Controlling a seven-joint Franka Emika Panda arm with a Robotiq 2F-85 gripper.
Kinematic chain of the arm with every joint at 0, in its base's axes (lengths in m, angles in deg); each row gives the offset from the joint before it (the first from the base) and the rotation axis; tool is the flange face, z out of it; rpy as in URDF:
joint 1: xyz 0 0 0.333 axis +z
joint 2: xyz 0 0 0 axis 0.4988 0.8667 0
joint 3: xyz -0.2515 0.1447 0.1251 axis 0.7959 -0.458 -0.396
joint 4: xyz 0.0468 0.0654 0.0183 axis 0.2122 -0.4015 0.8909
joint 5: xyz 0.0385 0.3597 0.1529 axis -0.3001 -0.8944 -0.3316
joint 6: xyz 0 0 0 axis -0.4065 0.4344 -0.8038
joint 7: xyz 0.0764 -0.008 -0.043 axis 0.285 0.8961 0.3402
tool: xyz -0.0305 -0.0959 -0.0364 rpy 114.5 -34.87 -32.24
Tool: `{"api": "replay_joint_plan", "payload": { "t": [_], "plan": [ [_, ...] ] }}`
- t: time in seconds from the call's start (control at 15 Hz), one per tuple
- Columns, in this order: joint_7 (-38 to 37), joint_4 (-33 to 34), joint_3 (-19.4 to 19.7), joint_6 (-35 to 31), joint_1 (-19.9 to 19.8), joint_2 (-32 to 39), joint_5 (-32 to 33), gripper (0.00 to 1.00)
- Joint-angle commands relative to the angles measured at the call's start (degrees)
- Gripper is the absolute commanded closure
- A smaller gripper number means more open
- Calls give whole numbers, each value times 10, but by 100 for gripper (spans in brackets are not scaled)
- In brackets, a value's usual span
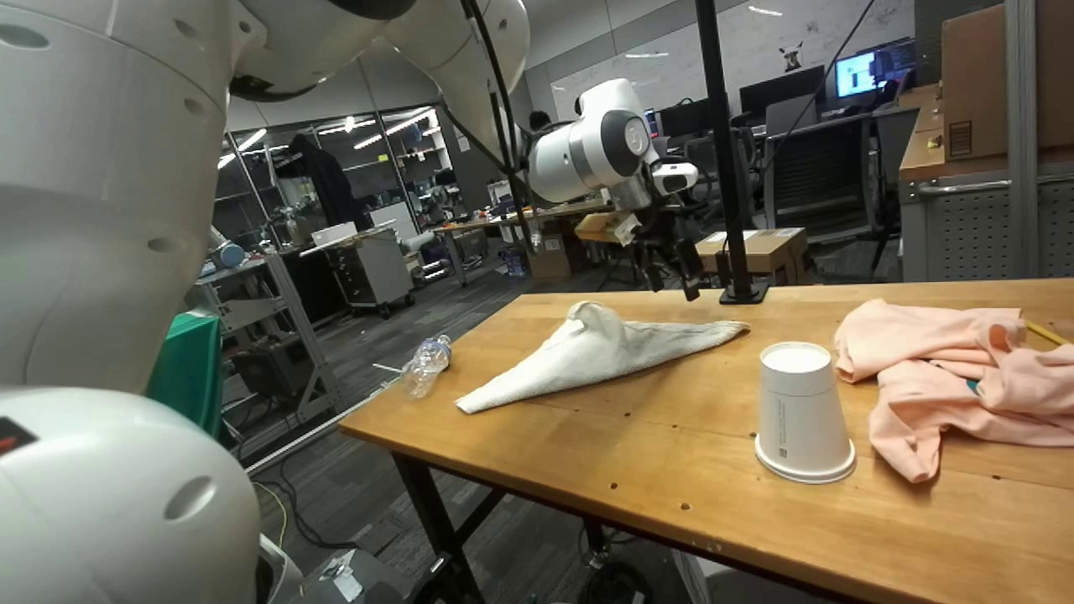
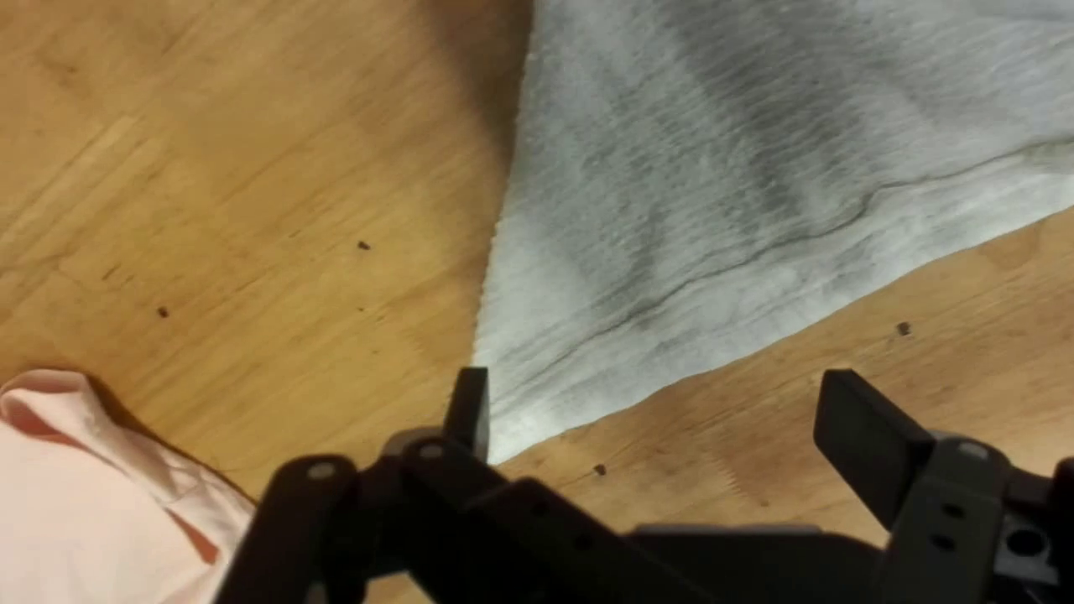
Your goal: Fold the white cloth
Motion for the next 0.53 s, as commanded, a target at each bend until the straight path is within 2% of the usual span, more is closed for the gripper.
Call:
{"api": "replay_joint_plan", "payload": {
  "t": [0.0,0.2,0.47],
  "plan": [
    [-38,-48,27,-52,11,-28,58,0],
    [-63,-43,36,-74,12,-20,89,0],
    [-72,-16,23,-76,2,1,73,0]
  ]
}}
